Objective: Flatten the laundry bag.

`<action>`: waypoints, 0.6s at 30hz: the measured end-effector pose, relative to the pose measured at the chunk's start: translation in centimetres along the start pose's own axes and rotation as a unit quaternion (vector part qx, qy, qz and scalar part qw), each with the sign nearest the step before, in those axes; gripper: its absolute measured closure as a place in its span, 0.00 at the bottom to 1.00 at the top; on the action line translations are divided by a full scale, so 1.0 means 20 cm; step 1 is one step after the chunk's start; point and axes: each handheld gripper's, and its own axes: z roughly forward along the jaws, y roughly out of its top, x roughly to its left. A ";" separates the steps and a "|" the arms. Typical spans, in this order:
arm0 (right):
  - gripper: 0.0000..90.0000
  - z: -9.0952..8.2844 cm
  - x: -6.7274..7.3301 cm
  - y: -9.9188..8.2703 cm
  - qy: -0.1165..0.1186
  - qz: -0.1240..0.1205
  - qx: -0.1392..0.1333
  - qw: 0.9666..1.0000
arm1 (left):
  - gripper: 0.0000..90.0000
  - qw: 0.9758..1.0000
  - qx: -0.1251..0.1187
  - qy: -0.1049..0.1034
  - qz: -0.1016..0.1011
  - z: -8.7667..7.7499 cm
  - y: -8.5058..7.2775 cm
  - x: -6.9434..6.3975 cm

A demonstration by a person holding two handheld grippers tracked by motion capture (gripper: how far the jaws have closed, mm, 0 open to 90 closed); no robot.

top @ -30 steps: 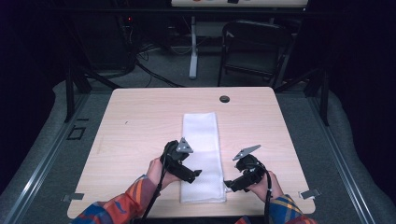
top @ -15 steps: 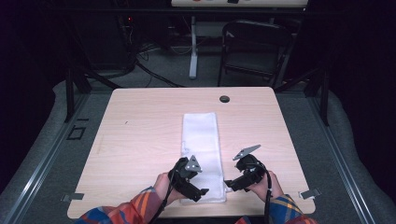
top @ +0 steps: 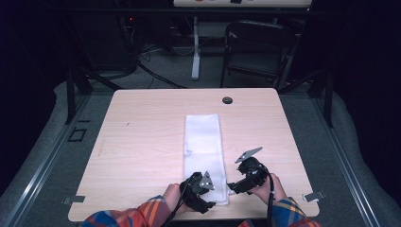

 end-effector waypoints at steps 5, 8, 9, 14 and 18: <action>0.19 0.01 0.01 0.00 0.002 0.003 -0.003 1.000 | 0.58 1.000 0.018 0.002 0.013 0.03 -0.01 0.00; 0.19 0.01 0.01 0.00 0.002 -0.004 0.005 1.000 | 0.61 1.000 0.021 0.006 0.017 0.04 -0.01 0.00; 0.20 0.01 0.01 0.00 0.001 -0.003 0.005 1.000 | 0.63 1.000 0.020 0.007 0.017 0.04 -0.01 0.00; 0.21 0.02 0.01 0.00 0.005 -0.002 0.003 1.000 | 0.70 1.000 0.019 0.003 0.014 0.04 -0.01 0.02; 0.22 0.02 0.01 0.00 0.001 -0.007 0.009 1.000 | 0.76 1.000 0.018 0.006 0.019 0.04 -0.01 0.03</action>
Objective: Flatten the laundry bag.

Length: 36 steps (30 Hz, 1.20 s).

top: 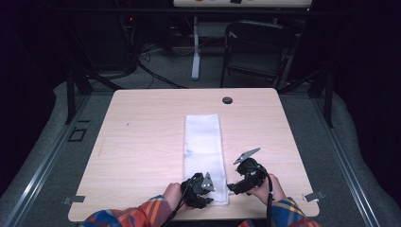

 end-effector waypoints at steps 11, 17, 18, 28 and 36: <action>0.29 0.01 0.01 0.00 -0.003 -0.002 0.004 1.000 | 0.93 1.000 -0.006 0.002 -0.010 0.00 -0.01 0.03; 0.69 0.03 0.03 0.01 0.008 -0.019 0.016 1.000 | 0.95 1.000 -0.013 -0.012 -0.025 -0.01 -0.01 0.05; 0.77 0.03 0.04 0.01 0.008 -0.027 0.020 0.999 | 0.96 0.999 -0.016 -0.013 -0.025 -0.02 -0.01 0.05; 1.00 0.10 0.13 0.04 0.029 -0.064 0.031 0.997 | 0.96 0.999 -0.034 -0.013 -0.028 -0.06 -0.01 0.06; 1.00 0.15 0.14 0.04 0.028 -0.053 0.031 0.998 | 0.97 0.999 -0.038 -0.007 -0.034 -0.07 -0.01 0.07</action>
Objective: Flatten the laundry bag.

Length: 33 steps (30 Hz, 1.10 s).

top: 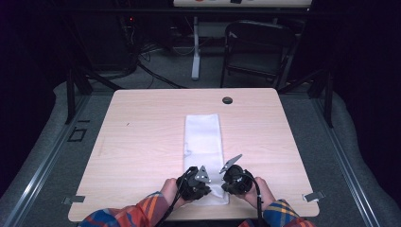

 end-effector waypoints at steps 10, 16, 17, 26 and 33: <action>1.00 0.01 0.00 -0.01 -0.001 -0.002 0.012 1.000 | 0.97 1.000 -0.009 0.011 -0.013 -0.04 0.00 0.02; 1.00 0.01 0.00 0.00 -0.006 -0.008 0.023 1.000 | 0.97 0.999 -0.024 0.023 -0.023 -0.09 -0.01 0.05; 1.00 0.01 0.00 0.00 -0.007 -0.006 0.023 1.000 | 0.97 0.999 -0.025 0.025 -0.025 -0.10 -0.02 0.05; 1.00 0.01 -0.01 0.00 -0.006 0.001 0.023 1.000 | 0.97 0.998 -0.035 0.042 -0.036 -0.16 -0.04 0.09; 1.00 0.01 -0.01 -0.01 -0.012 0.006 0.024 1.000 | 0.97 0.995 -0.055 0.057 -0.059 -0.22 -0.08 0.12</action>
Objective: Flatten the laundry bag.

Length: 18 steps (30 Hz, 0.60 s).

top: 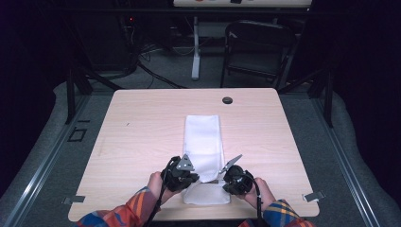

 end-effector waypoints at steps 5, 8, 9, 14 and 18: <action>1.00 0.00 0.00 0.00 -0.007 0.000 0.005 1.000 | 0.97 1.000 0.005 0.010 0.000 -0.03 -0.02 0.01; 1.00 -0.01 0.00 0.00 -0.010 0.005 0.009 1.000 | 0.97 1.000 0.002 0.019 -0.006 -0.06 -0.04 0.02; 1.00 -0.01 0.00 0.00 -0.012 0.005 0.008 1.000 | 0.97 1.000 -0.001 0.023 -0.009 -0.07 -0.05 0.02; 1.00 -0.01 -0.01 -0.01 -0.011 0.010 0.015 1.000 | 0.97 0.999 0.003 0.039 -0.025 -0.13 -0.09 0.06; 1.00 -0.01 -0.02 -0.01 -0.010 0.011 0.014 1.000 | 0.97 0.999 0.005 0.041 -0.032 -0.16 -0.12 0.07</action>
